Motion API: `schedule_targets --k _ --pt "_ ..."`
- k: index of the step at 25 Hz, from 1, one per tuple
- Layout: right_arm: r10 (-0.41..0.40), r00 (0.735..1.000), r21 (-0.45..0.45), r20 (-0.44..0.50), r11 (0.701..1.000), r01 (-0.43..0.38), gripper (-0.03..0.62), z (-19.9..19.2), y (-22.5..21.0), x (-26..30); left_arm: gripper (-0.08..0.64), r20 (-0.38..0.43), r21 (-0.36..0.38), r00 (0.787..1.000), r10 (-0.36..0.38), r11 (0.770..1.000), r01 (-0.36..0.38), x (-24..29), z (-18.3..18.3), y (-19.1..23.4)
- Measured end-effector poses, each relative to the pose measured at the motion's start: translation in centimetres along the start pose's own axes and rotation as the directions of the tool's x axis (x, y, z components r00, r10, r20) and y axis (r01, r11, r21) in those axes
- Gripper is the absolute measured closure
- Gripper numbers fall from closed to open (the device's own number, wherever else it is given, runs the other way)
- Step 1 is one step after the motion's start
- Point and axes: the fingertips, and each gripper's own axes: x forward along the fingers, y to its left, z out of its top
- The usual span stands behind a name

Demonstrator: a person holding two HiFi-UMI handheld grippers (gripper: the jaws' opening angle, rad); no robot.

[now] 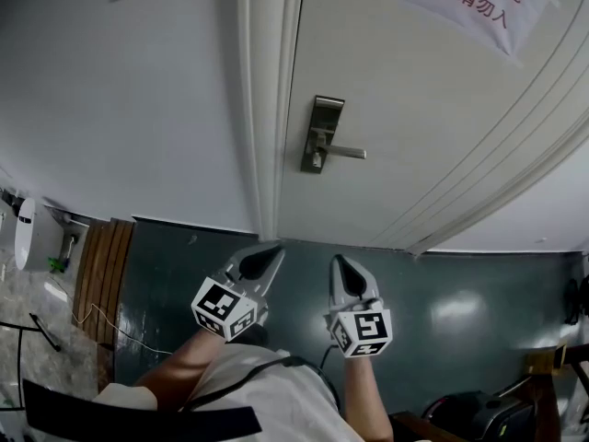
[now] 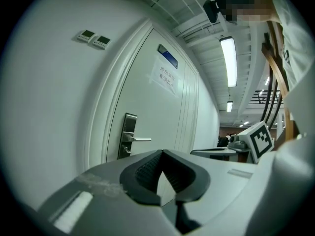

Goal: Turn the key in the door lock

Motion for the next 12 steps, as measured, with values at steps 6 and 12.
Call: schedule_targets --k 6,12 --pt "-0.033 0.999 0.001 -0.015 0.999 0.033 0.584 0.7 -0.9 4.0 0.554 0.002 -0.02 0.999 -0.032 0.999 0.032 2.5 1.2 3.7" --pt "-0.068 0.997 -0.005 -0.027 0.998 0.068 0.583 1.3 -1.4 6.9 0.554 -0.006 -0.021 0.997 -0.071 0.997 0.071 4.5 1.8 6.5"
